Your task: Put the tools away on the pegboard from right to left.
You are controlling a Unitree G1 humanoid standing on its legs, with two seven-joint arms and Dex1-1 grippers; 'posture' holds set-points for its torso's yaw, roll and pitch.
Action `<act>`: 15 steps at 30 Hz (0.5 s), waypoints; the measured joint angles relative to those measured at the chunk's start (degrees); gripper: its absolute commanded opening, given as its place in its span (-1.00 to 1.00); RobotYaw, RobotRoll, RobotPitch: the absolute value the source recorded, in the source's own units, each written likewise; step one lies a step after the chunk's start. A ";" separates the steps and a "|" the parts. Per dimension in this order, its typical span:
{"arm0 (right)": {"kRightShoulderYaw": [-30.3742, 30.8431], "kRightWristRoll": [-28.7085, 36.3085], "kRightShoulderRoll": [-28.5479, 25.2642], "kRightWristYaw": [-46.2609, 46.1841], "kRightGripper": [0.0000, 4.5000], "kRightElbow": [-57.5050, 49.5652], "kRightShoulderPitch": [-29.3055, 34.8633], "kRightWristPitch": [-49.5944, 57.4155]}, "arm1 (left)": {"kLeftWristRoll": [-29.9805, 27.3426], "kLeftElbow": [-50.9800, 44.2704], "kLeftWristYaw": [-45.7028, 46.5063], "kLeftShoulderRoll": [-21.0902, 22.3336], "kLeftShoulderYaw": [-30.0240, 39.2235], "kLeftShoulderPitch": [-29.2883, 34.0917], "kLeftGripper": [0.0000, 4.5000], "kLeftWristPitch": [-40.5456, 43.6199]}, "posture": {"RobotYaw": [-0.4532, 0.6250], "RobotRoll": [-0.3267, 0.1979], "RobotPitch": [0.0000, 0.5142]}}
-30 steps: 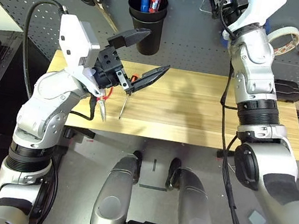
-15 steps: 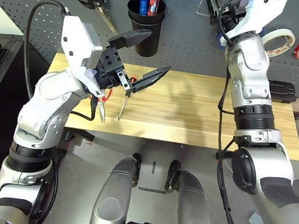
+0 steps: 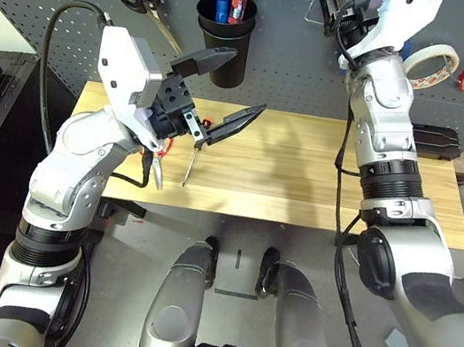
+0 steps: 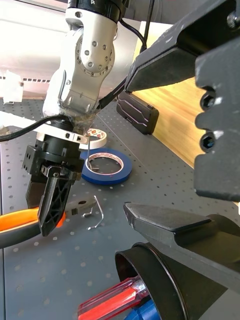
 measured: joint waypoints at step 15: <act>0.11 -0.80 0.64 -0.93 0.15 2.63 0.45 0.29 | 0.01 -0.01 0.01 0.00 -0.03 0.00 1.00 0.00 | 0.23 0.25 0.05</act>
